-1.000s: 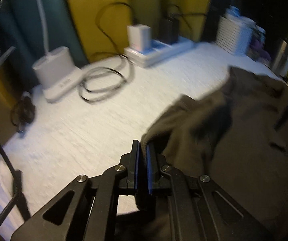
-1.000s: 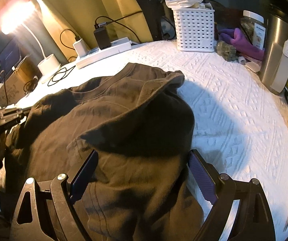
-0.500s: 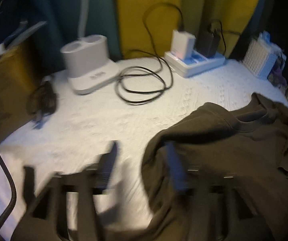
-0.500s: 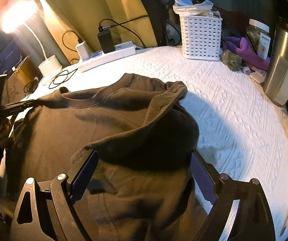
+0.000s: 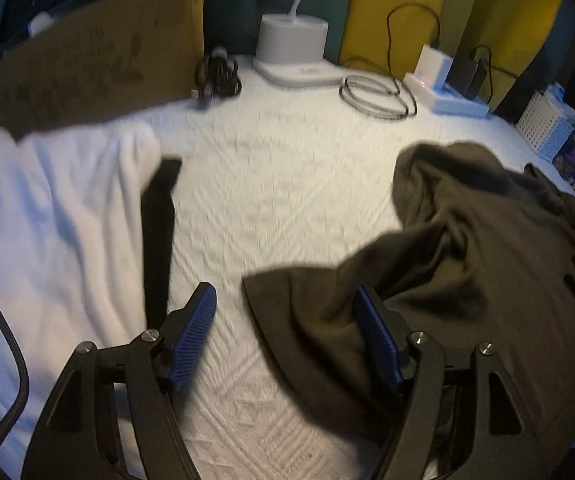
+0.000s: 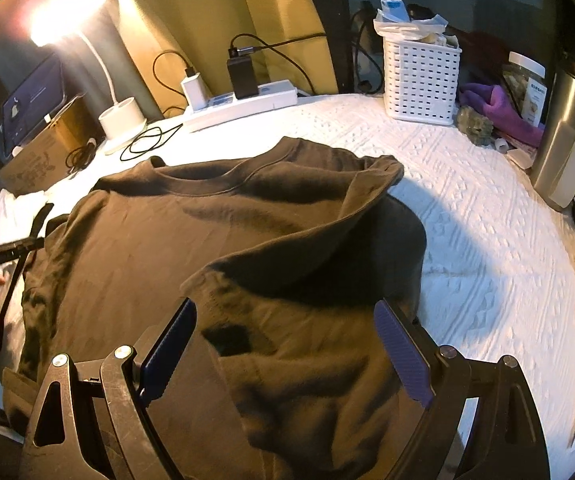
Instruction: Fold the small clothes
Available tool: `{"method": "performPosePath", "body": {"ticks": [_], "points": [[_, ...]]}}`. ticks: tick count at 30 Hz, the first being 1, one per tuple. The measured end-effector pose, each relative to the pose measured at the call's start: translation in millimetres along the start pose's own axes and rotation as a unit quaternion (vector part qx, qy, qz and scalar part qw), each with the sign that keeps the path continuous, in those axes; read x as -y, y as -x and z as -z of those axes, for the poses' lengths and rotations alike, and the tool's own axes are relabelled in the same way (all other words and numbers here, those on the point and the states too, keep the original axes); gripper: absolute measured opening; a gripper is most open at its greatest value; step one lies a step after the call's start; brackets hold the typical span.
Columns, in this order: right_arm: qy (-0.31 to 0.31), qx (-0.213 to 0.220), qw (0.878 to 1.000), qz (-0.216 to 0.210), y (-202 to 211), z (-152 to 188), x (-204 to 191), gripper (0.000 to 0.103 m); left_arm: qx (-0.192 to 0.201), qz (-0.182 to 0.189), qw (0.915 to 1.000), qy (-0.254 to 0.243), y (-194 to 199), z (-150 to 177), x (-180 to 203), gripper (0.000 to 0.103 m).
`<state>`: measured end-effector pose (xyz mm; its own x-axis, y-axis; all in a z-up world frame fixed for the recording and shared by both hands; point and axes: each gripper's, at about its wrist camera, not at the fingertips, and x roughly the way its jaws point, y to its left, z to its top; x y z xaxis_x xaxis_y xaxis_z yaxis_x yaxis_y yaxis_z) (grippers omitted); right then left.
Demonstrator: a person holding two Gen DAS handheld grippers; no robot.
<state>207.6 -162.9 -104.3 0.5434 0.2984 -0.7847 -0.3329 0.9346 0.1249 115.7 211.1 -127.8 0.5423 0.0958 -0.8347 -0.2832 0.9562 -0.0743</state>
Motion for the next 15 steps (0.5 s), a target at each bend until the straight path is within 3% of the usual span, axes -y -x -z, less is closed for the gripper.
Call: {"method": "performPosePath", "body": {"ticks": [3,4,5,6,7,15], "points": [[0.0,0.003,1.0,0.001,4.5,2.5,-2.4,0.091,0.02,-0.019,0.9991,-0.031,-1.8,7.7,10.4,0.07],[0.0,0.004,1.0,0.002,6.6,3.5,-3.6,0.091,0.032,-0.022,0.9986,-0.037,-1.8,10.7,13.1,0.066],[0.0,0.004,1.0,0.002,8.2,4.4,-4.3,0.091,0.039,-0.017,0.9984,-0.037,-0.5,11.5,13.3,0.044],[0.001,0.006,1.0,0.002,10.5,5.2,-4.7,0.091,0.042,-0.017,0.9983,-0.038,1.0,11.6,14.1,0.016],[0.001,0.007,1.0,0.002,12.5,6.1,-5.1,0.091,0.039,-0.008,0.9987,-0.034,1.5,10.7,12.4,0.007],[-0.001,0.023,1.0,0.001,29.1,10.1,-0.1,0.091,0.113,-0.056,0.9919,0.017,53.5,-0.3,-4.1,0.006]]}}
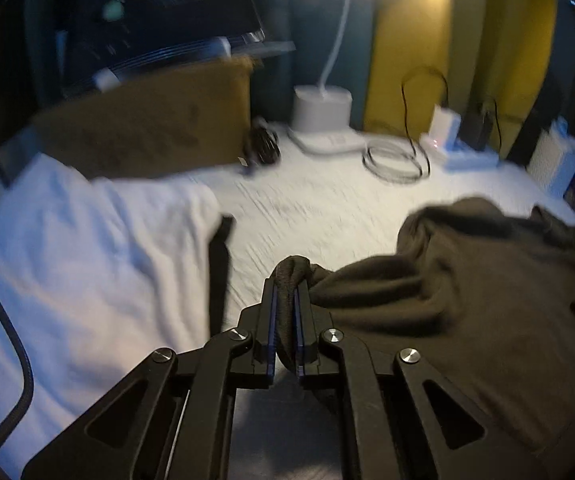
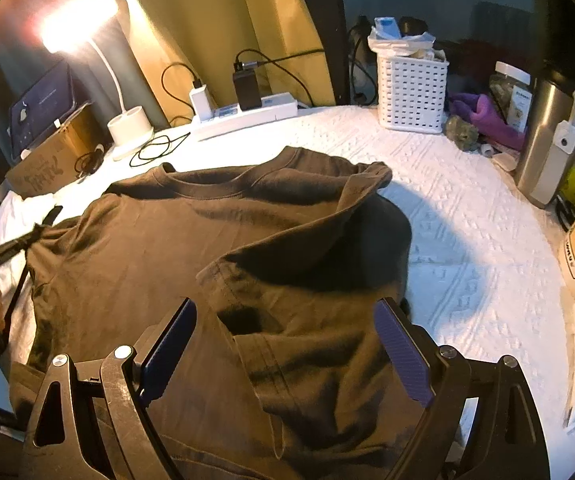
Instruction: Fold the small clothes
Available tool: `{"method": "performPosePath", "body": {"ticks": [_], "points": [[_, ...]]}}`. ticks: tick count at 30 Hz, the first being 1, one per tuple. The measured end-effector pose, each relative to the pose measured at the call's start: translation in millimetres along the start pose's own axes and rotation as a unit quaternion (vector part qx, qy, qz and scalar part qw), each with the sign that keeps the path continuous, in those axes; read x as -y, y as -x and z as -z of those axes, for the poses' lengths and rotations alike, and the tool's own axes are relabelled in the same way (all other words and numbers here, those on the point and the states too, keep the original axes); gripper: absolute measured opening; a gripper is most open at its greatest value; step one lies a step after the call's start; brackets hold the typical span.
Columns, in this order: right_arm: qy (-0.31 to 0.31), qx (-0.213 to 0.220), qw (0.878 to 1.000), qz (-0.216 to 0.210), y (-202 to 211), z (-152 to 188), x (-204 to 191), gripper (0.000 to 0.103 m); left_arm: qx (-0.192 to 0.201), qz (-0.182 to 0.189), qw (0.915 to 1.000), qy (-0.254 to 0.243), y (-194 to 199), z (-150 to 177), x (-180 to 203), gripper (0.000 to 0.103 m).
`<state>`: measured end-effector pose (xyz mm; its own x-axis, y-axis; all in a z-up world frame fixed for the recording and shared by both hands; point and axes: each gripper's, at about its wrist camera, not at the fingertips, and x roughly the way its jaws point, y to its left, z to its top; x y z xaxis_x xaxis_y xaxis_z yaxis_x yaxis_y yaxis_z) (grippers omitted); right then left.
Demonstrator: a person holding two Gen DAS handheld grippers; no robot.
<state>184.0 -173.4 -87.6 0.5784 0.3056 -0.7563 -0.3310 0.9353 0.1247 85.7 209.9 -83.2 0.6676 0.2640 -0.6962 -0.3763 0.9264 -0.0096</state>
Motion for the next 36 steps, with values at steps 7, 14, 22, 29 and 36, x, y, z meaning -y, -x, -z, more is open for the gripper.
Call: {"method": "performPosePath", "body": {"ticks": [7,14,22,29,36], "points": [[-0.001,0.015,1.0,-0.014,12.0,5.7,3.4,0.091,0.029,0.012,0.999,-0.033,35.9,-13.3,31.0,0.006],[-0.016,0.026,0.999,-0.025,22.0,17.7,19.0,0.091,0.033,0.049,0.9936,-0.096,49.5,-20.0,92.8,0.006],[-0.03,0.031,0.999,-0.029,28.6,32.9,38.6,0.091,-0.007,0.09,0.986,-0.14,24.9,-8.3,161.8,0.006],[-0.049,0.032,0.998,-0.029,30.1,43.6,55.4,0.091,-0.067,0.134,0.9771,-0.151,-3.0,10.1,213.8,0.007],[-0.054,0.028,0.998,-0.025,30.8,48.6,60.6,0.091,-0.098,0.195,0.9665,-0.134,3.9,19.7,222.0,0.044]]}}
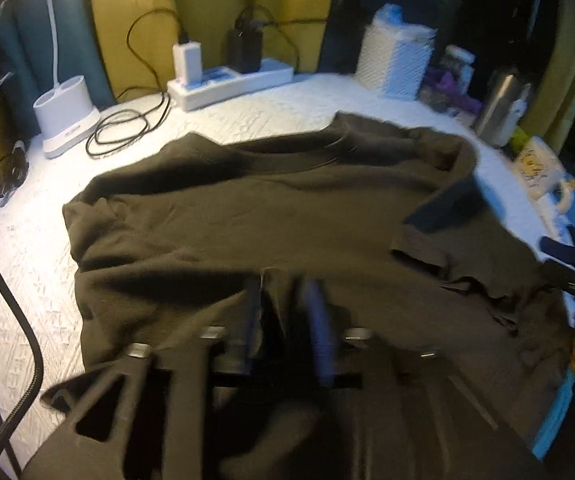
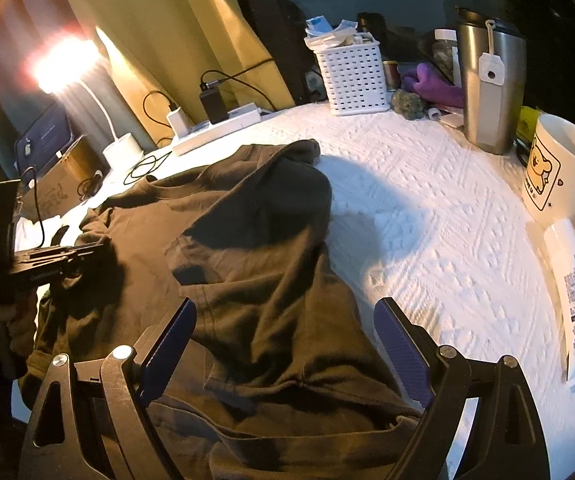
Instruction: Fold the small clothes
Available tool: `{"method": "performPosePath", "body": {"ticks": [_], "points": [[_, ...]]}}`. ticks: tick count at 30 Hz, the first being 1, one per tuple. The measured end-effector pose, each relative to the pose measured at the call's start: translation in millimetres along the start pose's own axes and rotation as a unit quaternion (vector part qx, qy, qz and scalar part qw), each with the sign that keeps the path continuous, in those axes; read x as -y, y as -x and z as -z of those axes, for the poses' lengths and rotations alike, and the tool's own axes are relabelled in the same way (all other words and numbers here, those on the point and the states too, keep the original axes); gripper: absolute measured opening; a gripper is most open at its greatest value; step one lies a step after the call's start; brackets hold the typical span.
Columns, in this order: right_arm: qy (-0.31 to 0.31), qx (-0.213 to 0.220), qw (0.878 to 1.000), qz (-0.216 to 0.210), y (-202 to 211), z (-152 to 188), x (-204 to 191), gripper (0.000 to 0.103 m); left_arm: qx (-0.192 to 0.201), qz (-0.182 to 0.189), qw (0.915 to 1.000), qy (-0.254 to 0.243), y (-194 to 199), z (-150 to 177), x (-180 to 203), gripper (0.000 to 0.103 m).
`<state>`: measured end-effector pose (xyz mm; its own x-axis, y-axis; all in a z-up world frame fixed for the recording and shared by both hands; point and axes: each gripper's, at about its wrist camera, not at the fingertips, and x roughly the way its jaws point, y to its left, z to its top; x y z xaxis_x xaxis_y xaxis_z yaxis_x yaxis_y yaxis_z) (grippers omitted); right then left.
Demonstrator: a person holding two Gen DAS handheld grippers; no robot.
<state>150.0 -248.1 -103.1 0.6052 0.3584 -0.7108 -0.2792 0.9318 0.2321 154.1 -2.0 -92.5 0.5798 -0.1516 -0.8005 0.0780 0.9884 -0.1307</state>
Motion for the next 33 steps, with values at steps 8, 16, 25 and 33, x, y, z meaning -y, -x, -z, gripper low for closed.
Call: {"method": "performPosePath", "body": {"ticks": [8,16,25,33], "points": [[0.018,-0.006,1.0,0.002,-3.7,-1.9,-16.4,0.091,0.04,-0.032,0.9977,0.044,65.9,36.0,-55.2,0.054],[0.044,-0.021,0.999,0.005,-11.5,-3.0,-46.8,0.091,0.033,-0.037,0.9914,0.121,64.6,75.3,-131.1,0.061],[0.052,-0.025,0.998,0.018,-11.3,-4.1,-63.4,0.091,0.06,0.02,0.995,0.077,50.3,66.9,-116.1,0.064],[0.044,-0.027,0.998,0.023,-8.6,1.1,-57.0,0.091,0.057,0.02,0.9979,0.024,48.1,62.8,-95.4,0.011]]}}
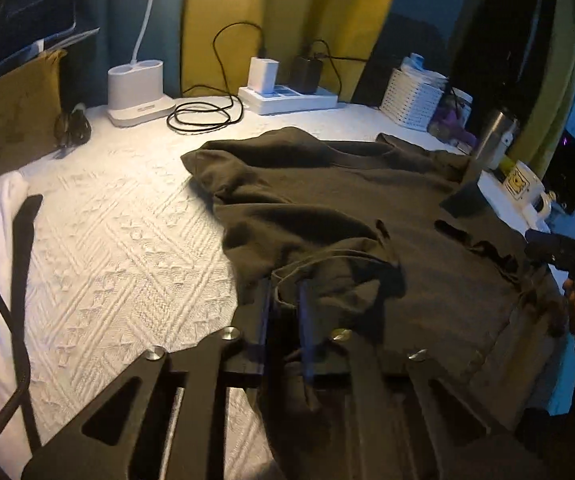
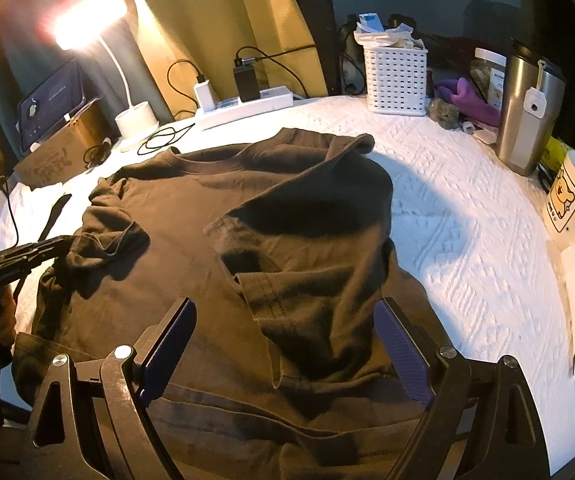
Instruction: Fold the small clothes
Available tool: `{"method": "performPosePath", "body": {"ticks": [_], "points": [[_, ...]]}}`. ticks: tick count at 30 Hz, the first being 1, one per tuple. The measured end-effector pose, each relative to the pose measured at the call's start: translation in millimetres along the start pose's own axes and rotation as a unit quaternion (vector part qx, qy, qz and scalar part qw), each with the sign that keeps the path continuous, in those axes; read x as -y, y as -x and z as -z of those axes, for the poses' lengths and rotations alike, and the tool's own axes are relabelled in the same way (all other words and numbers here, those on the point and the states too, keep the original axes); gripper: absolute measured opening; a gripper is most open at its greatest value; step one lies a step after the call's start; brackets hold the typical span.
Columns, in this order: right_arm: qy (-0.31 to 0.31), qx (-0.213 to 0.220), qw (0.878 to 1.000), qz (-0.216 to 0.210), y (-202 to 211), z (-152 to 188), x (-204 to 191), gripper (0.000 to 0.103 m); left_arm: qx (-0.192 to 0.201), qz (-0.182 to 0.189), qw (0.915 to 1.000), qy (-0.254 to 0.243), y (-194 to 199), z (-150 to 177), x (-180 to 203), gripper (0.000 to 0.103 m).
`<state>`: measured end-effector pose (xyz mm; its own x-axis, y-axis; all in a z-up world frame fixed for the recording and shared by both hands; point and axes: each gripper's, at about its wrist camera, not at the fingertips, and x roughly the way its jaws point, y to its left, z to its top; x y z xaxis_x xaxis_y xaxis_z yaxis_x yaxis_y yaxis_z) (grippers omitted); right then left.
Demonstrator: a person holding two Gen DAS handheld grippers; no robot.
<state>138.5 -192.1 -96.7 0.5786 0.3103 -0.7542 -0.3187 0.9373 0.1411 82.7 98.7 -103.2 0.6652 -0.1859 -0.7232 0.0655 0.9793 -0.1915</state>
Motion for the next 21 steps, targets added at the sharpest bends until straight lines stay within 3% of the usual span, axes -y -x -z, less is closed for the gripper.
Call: {"method": "performPosePath", "body": {"ticks": [6,11,18,21], "points": [[-0.009,0.004,1.0,-0.005,1.6,3.3,6.0,0.091,-0.003,0.013,0.9988,-0.048,14.9,7.3,29.8,0.007],[-0.012,0.007,1.0,-0.012,3.4,8.4,8.2,0.091,-0.045,0.031,0.9944,-0.09,0.5,20.5,59.3,0.007],[-0.026,0.009,1.0,-0.011,8.6,17.3,22.0,0.091,-0.114,0.044,0.9871,-0.104,-12.5,29.5,76.0,0.008],[-0.031,0.011,0.999,-0.009,9.7,20.1,29.3,0.091,-0.117,0.032,0.9872,-0.104,-5.5,24.1,75.2,0.01]]}}
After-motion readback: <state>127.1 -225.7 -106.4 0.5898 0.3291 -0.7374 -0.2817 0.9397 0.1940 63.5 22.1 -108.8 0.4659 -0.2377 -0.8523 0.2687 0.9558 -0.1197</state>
